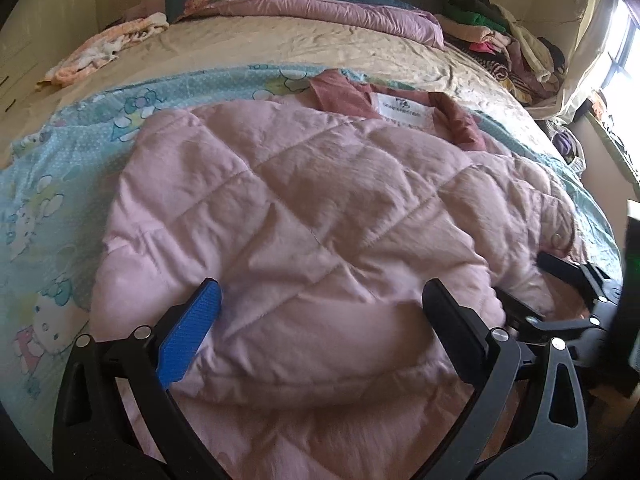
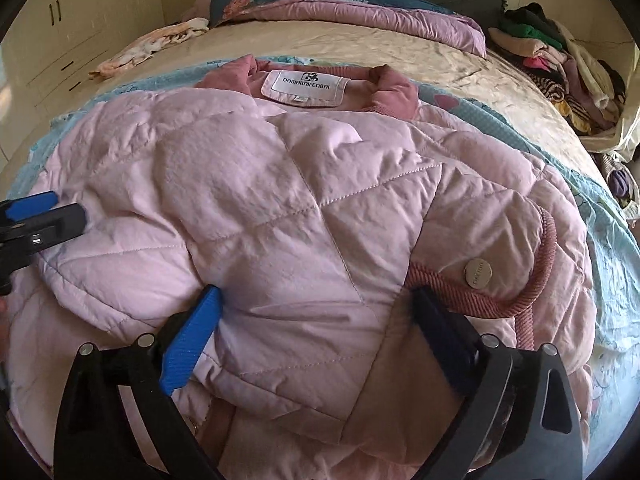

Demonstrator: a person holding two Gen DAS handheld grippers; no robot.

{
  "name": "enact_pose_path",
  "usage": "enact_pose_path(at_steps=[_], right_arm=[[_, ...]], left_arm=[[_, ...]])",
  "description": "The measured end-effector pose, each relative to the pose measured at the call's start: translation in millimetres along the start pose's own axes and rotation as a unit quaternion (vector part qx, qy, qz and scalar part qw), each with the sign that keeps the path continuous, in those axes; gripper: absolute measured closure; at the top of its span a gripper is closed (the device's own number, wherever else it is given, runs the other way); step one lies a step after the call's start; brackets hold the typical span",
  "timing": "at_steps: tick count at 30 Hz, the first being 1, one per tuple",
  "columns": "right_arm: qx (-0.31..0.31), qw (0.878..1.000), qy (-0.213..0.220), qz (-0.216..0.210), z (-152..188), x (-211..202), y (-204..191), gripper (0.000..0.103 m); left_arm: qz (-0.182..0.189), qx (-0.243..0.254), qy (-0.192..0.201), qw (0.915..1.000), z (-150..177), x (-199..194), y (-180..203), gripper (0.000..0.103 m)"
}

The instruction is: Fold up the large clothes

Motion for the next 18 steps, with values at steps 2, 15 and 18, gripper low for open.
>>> enact_pose_path(at_steps=[2, 15, 18], right_arm=[[0.001, 1.0, 0.005, 0.0, 2, -1, 0, 0.007], [0.045, 0.999, 0.022, -0.021, 13, -30, 4, 0.006], [0.066, 0.996, 0.035, -0.04, 24, -51, 9, 0.005]], left_arm=[[0.005, 0.0, 0.003, 1.0, 4, -8, 0, 0.008], [0.02, -0.022, 0.038, 0.9988, 25, -61, -2, 0.008], [0.026, -0.021, 0.038, 0.9987, 33, -68, -1, 0.008]])
Point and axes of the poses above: each gripper's, at about its wrist camera, not at the fingertips, and x roughly the way its jaws point, y to its right, z to its underside, the point moved 1 cm from there along x, roughly the way its jaws point, and after that the axes turned 8 degrees about -y, right-handed, at the moved point
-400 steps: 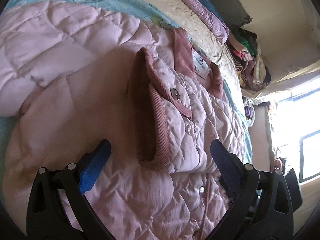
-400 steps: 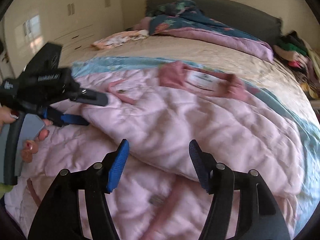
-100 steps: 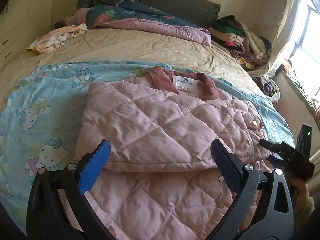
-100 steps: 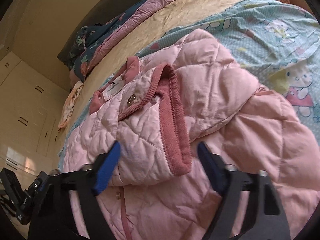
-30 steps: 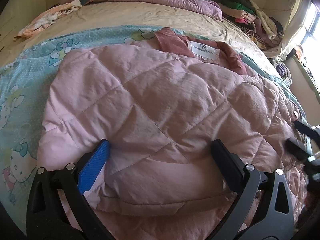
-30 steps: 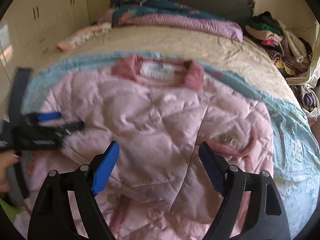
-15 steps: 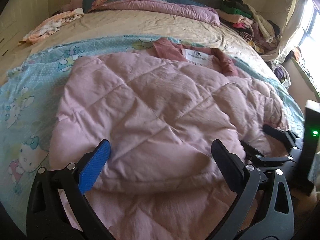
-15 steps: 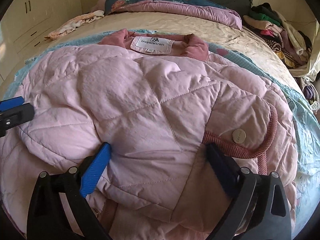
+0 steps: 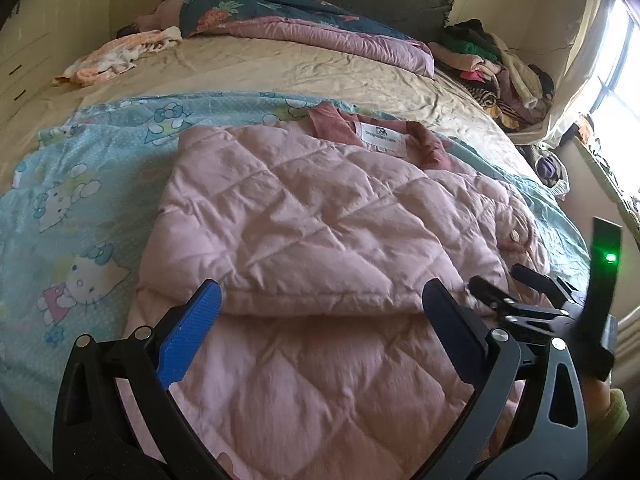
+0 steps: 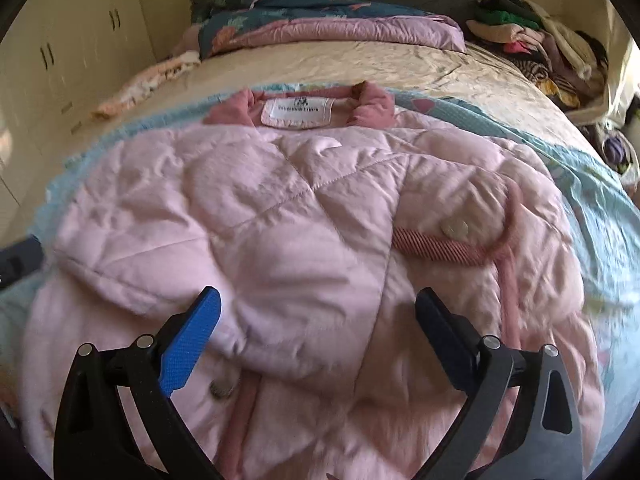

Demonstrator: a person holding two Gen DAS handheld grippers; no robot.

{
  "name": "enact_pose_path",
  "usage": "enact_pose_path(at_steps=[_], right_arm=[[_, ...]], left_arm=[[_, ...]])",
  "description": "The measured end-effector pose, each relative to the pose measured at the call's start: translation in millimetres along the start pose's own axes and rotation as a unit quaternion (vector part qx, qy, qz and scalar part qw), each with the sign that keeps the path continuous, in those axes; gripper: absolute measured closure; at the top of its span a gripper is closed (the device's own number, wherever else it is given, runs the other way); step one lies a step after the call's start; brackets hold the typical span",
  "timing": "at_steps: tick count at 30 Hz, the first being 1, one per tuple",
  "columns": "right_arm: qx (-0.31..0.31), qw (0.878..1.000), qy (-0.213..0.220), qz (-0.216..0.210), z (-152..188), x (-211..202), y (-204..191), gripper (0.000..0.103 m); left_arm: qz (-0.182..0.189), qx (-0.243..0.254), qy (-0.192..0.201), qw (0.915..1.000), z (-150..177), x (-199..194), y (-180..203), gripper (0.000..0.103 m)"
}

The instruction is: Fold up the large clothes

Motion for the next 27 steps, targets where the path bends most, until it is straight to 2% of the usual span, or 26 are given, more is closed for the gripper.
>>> enact_pose_path(at_steps=[4, 8, 12, 27], right_arm=[[0.023, 0.999, 0.017, -0.02, 19, -29, 4, 0.004], [0.034, 0.999, 0.027, -0.017, 34, -52, 7, 0.004], [0.04, 0.998, 0.034, -0.044, 44, -73, 7, 0.004], [0.03, 0.996, 0.072, -0.048, 65, -133, -4, 0.004]], left_arm=[[0.008, -0.007, 0.004, 0.9999, 10, -9, 2, 0.008], [0.015, -0.014, 0.006, 0.9998, 19, -19, 2, 0.008], [0.016, -0.016, 0.013, 0.9997, 26, -31, 4, 0.008], [0.024, -0.007, 0.043, 0.9988, 41, -76, 16, 0.008]])
Point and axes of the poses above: each gripper's, at about its wrist camera, not at the fingertips, and x roughly the way its jaws point, y to its right, z to its underside, the point moved 1 cm from there along x, roughly the way its jaws point, and after that the axes turned 8 degrees about -y, right-handed, at the moved point
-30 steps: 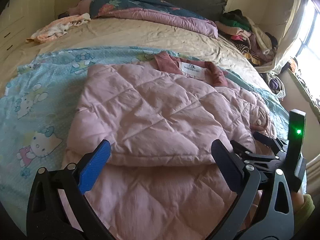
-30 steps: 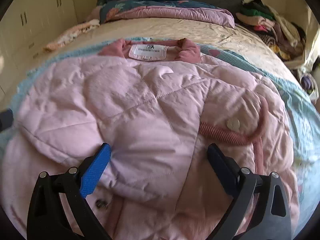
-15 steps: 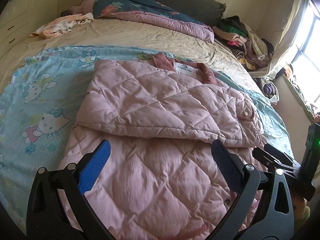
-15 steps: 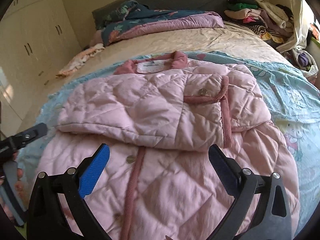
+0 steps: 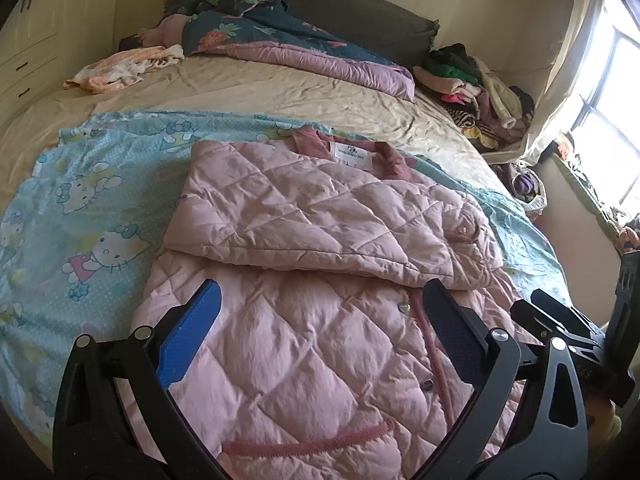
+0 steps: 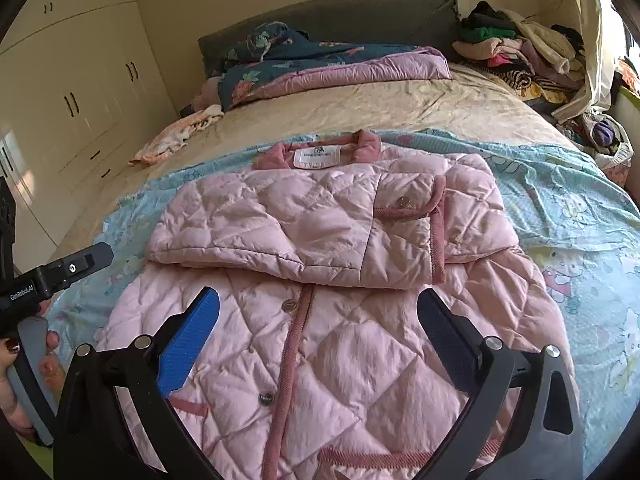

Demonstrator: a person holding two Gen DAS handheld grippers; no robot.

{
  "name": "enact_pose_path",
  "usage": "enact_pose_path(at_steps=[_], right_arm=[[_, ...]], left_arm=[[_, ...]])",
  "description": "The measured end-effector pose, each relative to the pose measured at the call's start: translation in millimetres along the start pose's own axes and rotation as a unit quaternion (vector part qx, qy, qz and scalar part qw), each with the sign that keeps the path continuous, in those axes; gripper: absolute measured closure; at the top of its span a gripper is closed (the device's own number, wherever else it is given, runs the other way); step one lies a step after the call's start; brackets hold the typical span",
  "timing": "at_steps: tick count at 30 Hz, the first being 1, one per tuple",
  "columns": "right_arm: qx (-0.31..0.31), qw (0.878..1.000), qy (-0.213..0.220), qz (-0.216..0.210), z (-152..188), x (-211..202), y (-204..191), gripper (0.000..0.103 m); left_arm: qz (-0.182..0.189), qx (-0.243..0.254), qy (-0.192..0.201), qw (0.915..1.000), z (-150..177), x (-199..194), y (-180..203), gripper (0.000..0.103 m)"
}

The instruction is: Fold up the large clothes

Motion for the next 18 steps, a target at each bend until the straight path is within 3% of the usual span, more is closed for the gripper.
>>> enact_pose_path(at_steps=[18], right_arm=[[-0.006, 0.999, 0.049, 0.001, 16, -62, -6, 0.004]], left_arm=[[0.008, 0.021, 0.036, 0.9991, 15, -48, 19, 0.008]])
Point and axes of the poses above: each gripper's, at about its wrist camera, not at the fingertips, and x roughly the way its jaws point, y to its right, z to its underside, the point moved 1 cm from there along x, roughly the way its jaws point, and after that the axes turned 8 degrees about -y, right-handed, at the moved point
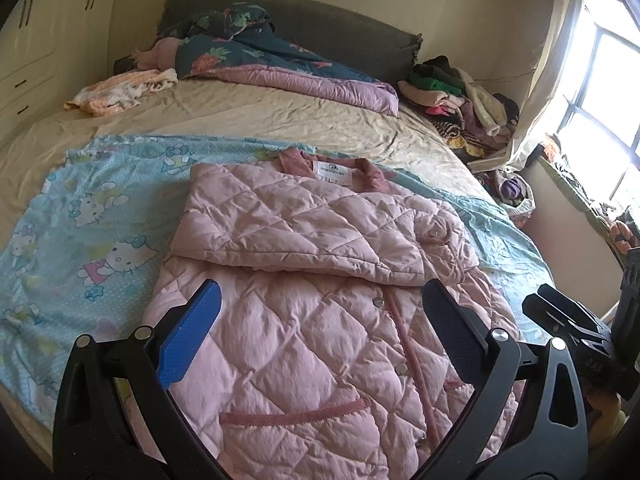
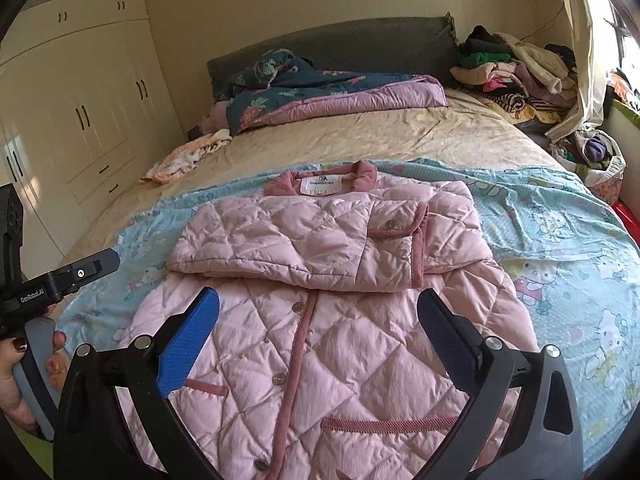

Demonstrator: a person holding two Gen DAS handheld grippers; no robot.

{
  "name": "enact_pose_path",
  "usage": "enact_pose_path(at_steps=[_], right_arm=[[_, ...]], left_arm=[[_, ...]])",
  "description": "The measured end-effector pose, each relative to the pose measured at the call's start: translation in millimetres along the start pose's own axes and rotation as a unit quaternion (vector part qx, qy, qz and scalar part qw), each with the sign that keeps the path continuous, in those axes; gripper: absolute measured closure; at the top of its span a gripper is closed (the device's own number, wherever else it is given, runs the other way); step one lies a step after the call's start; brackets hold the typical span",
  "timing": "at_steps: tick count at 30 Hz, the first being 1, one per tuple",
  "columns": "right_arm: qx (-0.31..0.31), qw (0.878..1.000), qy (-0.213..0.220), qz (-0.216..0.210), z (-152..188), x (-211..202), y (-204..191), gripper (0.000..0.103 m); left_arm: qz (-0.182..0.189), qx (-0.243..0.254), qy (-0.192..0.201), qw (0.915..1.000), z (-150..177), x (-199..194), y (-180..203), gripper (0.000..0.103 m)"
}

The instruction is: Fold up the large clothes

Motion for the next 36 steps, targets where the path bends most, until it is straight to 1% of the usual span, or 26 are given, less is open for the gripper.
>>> enact_pose_path(at_steps=[12, 19, 29, 36], right_arm=[[-0.008, 0.999, 0.033, 0.002, 14, -39, -2, 0.004], [-0.011, 0.999, 0.037, -0.001, 22, -52, -2, 0.004], [-0.013, 0.999, 0.037, 0.01, 40, -67, 3, 0.004], [-0.025, 0.999, 0.04, 0.018, 46, -78, -2, 0.004]], left_arm=[[0.006, 0.006, 0.024, 0.9997, 20, -28, 8, 0.008], [0.005, 0.008, 0.029, 0.9995, 30, -39, 11, 0.008], [0.002, 0.015, 0.032, 0.9994, 52, -48, 16, 0.008], [-0.005, 0.022, 0.032, 0.9992, 65, -54, 17, 0.008]])
Point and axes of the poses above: each gripper's, at about its wrist camera, not at the fingertips, and x roughly the way its jaws point, y to its right, z to its underside, the point moved 1 cm from there along x, roughly the way its jaws point, and after that the axes turned 8 degrees about -y, right-handed, at the moved point
